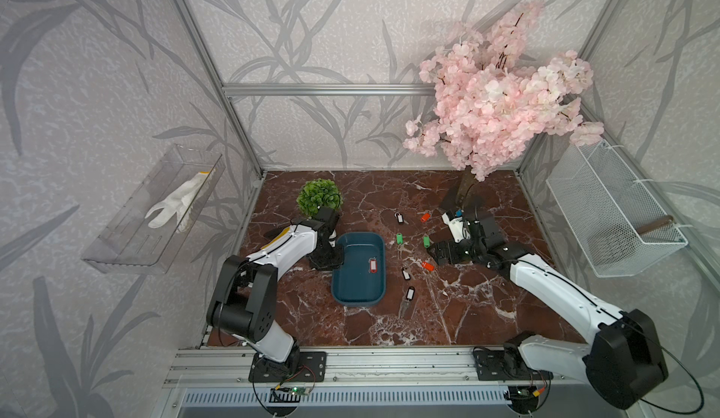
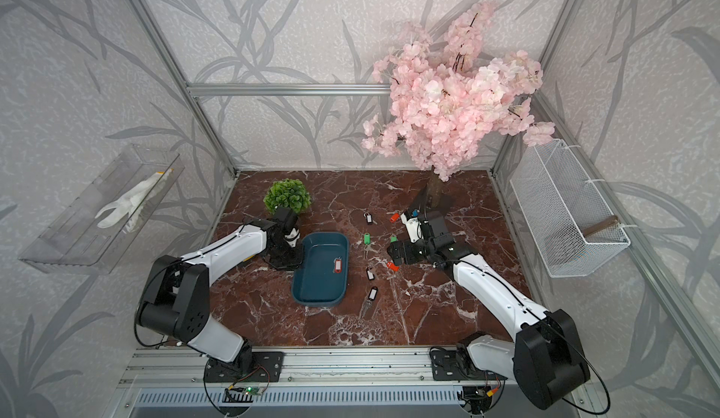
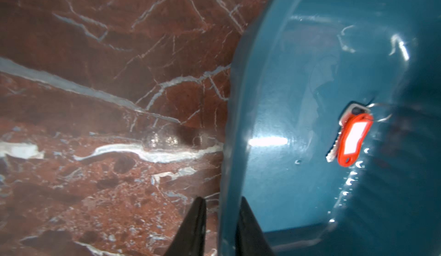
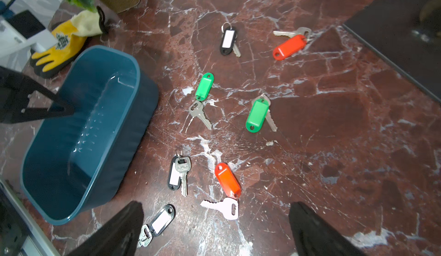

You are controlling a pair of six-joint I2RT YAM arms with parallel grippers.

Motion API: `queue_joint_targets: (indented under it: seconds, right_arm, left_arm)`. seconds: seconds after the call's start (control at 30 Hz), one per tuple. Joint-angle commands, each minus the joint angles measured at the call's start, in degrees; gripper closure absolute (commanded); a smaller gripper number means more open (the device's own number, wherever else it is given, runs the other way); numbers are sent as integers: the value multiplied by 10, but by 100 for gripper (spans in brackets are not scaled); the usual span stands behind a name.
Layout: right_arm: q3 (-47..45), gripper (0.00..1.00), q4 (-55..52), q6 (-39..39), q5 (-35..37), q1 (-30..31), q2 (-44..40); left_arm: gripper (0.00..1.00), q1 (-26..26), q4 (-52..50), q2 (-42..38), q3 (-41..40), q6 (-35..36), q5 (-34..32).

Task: Take the keys out of the storage box
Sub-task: Adjust the storage box at the center of the board, then pick up the key from the storage box.

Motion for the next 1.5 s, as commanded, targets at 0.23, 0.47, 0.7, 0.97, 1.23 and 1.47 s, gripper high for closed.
queue_joint_targets:
  seconds: [0.23, 0.47, 0.7, 0.97, 1.23, 1.47]
  right_arm:
    - [158, 7, -89, -110, 39, 148, 137]
    - [315, 19, -194, -245, 40, 188, 279]
    - [452, 22, -266, -388, 49, 200, 392]
    - [632, 30, -405, -482, 78, 212, 519]
    - [729, 37, -469, -512, 99, 231, 591]
    - [784, 44, -505, -521, 131, 248, 638]
  left_arm:
    - [56, 0, 13, -40, -19, -13, -33]
    - [44, 15, 81, -134, -96, -81, 2]
    - [37, 30, 177, -251, -197, -184, 55]
    - [35, 32, 192, -273, -244, -232, 94]
    - [35, 33, 206, -272, -274, -252, 94]
    - [35, 32, 200, -268, -279, -251, 78]
